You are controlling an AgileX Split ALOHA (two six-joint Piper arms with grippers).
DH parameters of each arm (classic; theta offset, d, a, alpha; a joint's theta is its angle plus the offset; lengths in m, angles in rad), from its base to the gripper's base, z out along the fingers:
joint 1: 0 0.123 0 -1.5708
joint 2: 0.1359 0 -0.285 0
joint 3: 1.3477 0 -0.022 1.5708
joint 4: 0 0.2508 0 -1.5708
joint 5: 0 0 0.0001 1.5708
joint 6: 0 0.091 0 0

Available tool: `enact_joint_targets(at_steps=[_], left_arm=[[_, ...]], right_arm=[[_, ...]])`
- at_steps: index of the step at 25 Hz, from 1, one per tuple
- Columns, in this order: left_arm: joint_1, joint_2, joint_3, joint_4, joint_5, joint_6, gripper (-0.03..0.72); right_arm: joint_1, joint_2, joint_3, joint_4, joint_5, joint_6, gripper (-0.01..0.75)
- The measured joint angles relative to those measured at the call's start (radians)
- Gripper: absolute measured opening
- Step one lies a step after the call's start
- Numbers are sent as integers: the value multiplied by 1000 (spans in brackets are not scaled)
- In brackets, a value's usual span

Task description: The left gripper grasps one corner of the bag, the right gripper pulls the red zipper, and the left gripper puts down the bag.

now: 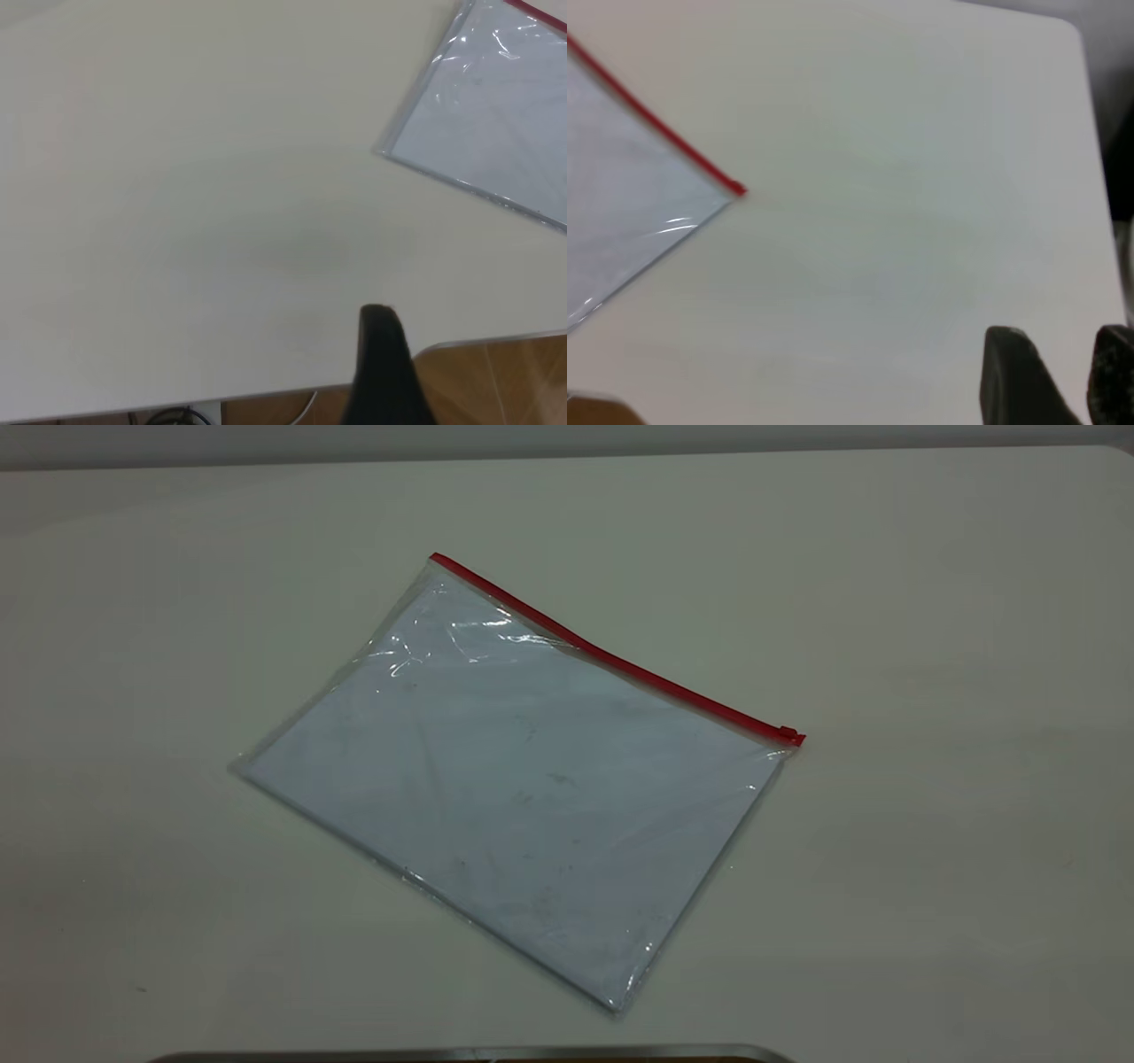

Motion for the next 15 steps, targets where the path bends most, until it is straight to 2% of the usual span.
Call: enact_joint_targets(at_steps=[15], left_arm=[[0,0,0,0,0,1,583]], right_arm=[[-4,0,0,-26,-1,37,240]])
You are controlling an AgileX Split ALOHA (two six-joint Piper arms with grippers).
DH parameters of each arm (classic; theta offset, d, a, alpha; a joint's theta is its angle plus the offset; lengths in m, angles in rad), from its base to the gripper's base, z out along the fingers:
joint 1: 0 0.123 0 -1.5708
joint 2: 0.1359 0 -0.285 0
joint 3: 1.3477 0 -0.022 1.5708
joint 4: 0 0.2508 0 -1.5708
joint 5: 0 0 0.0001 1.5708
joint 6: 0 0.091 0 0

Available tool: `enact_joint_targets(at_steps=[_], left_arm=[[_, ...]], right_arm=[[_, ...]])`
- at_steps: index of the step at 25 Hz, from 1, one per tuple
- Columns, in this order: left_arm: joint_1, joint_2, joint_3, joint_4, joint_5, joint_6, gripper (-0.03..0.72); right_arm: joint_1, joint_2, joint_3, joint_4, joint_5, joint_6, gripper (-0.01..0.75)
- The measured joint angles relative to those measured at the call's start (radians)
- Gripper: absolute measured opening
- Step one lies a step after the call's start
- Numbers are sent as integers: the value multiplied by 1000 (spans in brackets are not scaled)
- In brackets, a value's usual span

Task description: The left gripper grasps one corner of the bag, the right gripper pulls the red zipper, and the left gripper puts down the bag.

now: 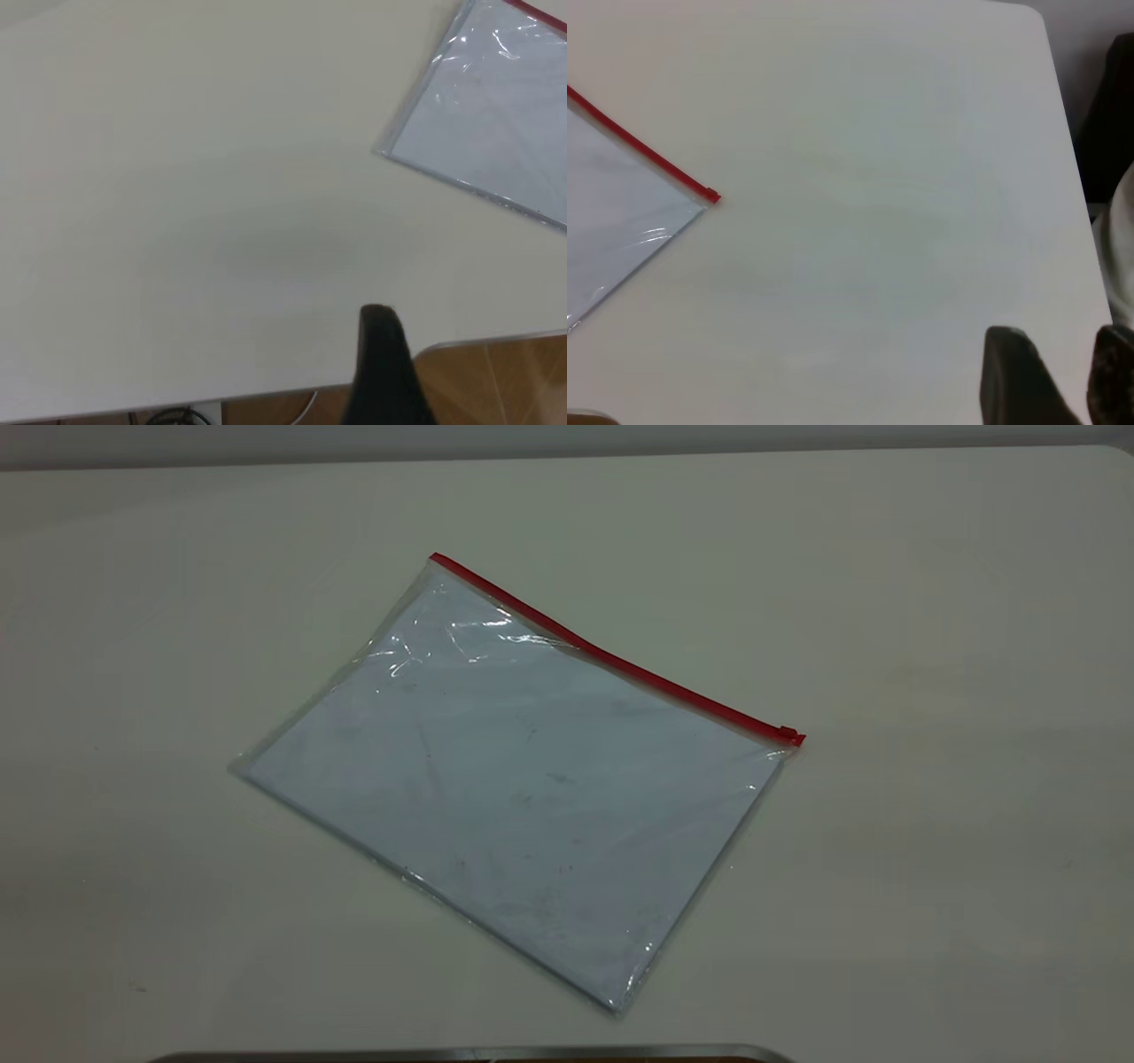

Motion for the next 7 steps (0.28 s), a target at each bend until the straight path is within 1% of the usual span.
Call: enact_joint_targets(at_steps=[7], left_arm=[[0,0,0,0,0,2,583]], right_arm=[[0,0,0,0,-1,3,240]])
